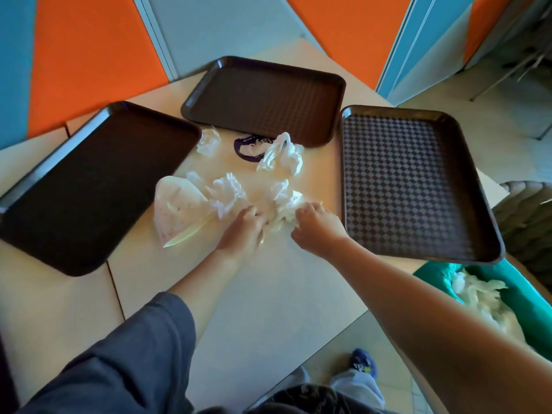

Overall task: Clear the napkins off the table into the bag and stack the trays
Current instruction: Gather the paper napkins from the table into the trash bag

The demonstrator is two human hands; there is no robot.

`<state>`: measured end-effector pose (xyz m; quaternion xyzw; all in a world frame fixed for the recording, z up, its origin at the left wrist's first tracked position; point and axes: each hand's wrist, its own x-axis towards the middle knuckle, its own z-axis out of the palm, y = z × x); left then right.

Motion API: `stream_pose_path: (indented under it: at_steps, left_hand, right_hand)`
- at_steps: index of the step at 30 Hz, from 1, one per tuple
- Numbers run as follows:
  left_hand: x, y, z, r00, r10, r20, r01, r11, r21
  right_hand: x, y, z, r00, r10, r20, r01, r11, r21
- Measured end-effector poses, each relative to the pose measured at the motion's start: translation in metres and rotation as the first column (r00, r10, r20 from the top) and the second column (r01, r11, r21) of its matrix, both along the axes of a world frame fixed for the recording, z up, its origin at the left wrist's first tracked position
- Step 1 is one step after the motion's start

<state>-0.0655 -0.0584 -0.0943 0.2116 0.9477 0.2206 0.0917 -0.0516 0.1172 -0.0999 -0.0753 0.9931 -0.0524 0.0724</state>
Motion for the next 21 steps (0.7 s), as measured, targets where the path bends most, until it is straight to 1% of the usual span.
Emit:
stream_pose_path:
  at_steps: [1,3,5,7,10,12,13,15,18,21]
  left_hand:
    - [0.001,0.000,0.001,1.000,-0.013,-0.017,0.013,1.000,0.019]
    - [0.004,-0.001,0.003,0.998,-0.036,-0.058,0.039,0.998,0.051]
    - [0.006,-0.001,0.005,0.993,-0.053,-0.110,0.063,0.994,0.086]
    - [0.009,0.002,0.011,0.983,-0.058,-0.176,0.080,0.990,0.119]
    - [0.008,0.014,0.023,0.964,-0.050,-0.262,0.101,0.978,0.182]
    - [0.005,0.026,0.033,0.946,-0.042,-0.321,0.117,0.969,0.219]
    - [0.003,0.032,0.037,0.938,-0.042,-0.345,0.129,0.964,0.233]
    - [0.001,0.048,0.046,0.925,-0.063,-0.375,0.165,0.955,0.247]
    - [0.005,0.075,0.055,0.908,-0.120,-0.400,0.234,0.940,0.249]
    - [0.014,0.103,0.060,0.890,-0.186,-0.416,0.295,0.931,0.215]
  right_hand:
    - [0.002,0.001,0.003,1.000,0.006,-0.015,-0.005,1.000,0.027]
    - [0.006,0.002,0.010,0.993,0.049,-0.112,-0.042,0.997,0.064]
    - [0.008,0.007,0.020,0.977,0.054,-0.205,-0.045,0.998,0.048]
    - [0.008,0.014,0.024,0.975,0.001,-0.224,0.000,1.000,0.005]
    - [0.013,0.028,0.036,0.944,-0.064,-0.324,0.051,0.997,-0.051]
    - [0.016,0.040,0.042,0.948,-0.127,-0.291,0.104,0.990,-0.093]
    - [0.018,0.045,0.045,0.944,-0.141,-0.299,0.112,0.987,-0.115]
    - [0.022,0.061,0.050,0.919,-0.140,-0.369,0.102,0.988,-0.120]
    - [0.032,0.087,0.059,0.864,-0.132,-0.485,0.106,0.991,-0.081]
    - [0.044,0.116,0.061,0.857,-0.168,-0.488,0.137,0.986,-0.099]
